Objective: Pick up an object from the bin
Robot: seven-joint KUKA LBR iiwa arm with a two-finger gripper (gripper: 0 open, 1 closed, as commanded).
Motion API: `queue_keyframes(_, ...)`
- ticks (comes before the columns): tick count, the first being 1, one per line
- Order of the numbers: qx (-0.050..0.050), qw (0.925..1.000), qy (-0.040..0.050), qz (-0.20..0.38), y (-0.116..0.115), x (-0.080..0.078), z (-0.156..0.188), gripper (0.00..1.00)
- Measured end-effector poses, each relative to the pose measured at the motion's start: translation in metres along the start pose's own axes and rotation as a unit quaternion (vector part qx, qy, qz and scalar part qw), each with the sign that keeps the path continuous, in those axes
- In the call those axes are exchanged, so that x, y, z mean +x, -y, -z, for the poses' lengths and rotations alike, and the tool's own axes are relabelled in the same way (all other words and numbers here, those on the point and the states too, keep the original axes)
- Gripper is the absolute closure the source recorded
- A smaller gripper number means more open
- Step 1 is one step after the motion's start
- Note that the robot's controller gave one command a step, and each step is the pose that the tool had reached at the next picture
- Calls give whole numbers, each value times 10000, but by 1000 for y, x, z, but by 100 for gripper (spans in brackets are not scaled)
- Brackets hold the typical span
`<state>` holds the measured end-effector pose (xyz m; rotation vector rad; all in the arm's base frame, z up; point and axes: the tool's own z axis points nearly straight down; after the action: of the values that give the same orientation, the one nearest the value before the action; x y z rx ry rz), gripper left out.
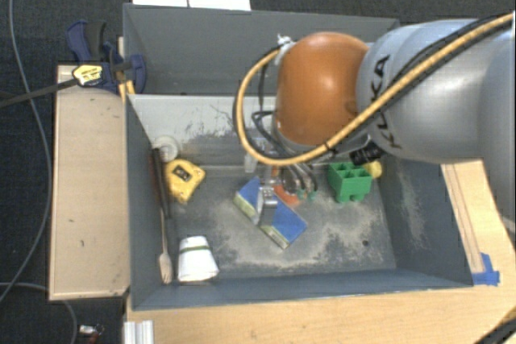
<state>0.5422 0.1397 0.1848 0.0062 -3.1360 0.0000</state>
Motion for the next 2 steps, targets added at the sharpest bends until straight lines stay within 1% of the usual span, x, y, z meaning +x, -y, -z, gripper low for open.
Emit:
queue_keyframes(1, -6, 10000, 40, -20, 1, -2, 4, 0)
queue_keyframes(2, -10, 9994, 75, 335, 41, -36, -60, 0)
